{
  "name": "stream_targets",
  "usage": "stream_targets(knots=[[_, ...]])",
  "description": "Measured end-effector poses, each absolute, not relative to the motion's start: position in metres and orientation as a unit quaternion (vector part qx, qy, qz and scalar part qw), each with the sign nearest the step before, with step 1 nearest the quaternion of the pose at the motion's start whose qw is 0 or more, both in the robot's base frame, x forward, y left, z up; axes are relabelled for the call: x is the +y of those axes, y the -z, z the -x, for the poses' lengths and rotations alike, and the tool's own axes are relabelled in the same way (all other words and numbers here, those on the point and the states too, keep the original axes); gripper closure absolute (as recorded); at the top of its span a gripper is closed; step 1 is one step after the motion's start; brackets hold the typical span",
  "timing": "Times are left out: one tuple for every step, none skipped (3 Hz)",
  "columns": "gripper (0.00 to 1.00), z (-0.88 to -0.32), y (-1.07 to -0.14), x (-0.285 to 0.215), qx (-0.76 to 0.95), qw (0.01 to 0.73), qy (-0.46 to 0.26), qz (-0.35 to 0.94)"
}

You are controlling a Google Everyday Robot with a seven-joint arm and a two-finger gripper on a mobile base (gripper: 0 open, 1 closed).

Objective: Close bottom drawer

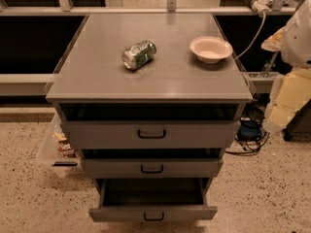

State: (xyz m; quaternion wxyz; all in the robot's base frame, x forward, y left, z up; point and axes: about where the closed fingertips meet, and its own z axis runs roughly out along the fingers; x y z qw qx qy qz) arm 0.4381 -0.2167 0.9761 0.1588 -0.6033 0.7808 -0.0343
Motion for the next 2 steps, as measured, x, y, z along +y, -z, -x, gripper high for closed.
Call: stream_targets(knots=[[0.0,-0.4381,-0.9761,-0.2167,0.781,0.159,0.034,0.603],[0.0,-0.4343,-0.969,-0.2196,0.784,0.165,0.027,0.598]])
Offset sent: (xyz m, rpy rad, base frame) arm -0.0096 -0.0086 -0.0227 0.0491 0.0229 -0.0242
